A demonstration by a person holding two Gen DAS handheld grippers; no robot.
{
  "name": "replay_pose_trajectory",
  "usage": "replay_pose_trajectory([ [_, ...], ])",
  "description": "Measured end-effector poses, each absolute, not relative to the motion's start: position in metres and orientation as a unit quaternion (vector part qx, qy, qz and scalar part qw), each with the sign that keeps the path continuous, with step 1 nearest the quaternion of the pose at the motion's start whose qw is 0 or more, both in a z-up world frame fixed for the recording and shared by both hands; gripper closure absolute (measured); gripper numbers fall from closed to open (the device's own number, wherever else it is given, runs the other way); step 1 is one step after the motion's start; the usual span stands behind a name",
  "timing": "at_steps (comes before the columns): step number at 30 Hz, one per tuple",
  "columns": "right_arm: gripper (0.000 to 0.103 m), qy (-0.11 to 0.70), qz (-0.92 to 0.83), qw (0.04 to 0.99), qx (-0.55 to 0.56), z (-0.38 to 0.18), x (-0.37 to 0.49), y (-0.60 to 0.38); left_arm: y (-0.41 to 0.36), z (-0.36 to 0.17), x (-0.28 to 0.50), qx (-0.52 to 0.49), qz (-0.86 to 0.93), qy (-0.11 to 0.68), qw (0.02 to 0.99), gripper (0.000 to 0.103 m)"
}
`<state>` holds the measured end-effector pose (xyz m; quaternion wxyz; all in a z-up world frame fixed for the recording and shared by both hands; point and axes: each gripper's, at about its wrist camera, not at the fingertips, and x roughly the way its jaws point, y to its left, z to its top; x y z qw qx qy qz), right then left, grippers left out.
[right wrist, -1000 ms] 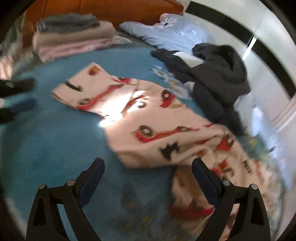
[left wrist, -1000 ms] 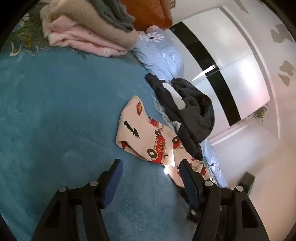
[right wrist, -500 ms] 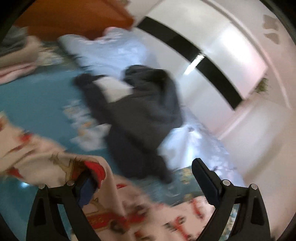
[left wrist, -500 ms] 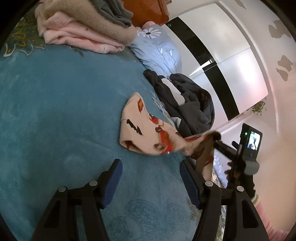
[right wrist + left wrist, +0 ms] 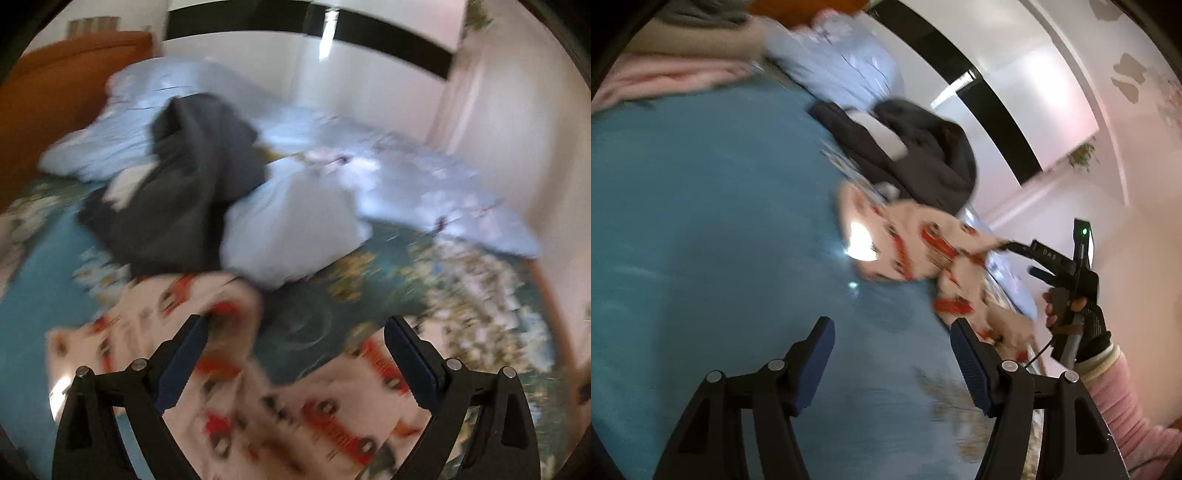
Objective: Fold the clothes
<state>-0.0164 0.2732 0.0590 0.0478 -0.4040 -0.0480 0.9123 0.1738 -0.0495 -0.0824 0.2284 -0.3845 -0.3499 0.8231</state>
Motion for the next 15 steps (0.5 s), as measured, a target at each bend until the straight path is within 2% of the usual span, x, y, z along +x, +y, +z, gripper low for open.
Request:
replay_pose_trajectory([
  [6, 0.006, -0.009, 0.920, -0.048, -0.388, 0.068, 0.039, 0.279, 0.036, -0.081, 0.146, -0.450, 0.778, -0.328, 0.292, 0.034],
  [12, 0.006, 0.041, 0.926, -0.028, -0.375, 0.060, 0.094, 0.342, 0.127, -0.085, 0.126, -0.503, 0.747, -0.282, 0.332, 0.034],
  [15, 0.006, 0.069, 0.924, 0.002, -0.375, 0.049, 0.115, 0.385, 0.136, -0.088, 0.123, -0.501, 0.745, -0.298, 0.323, 0.034],
])
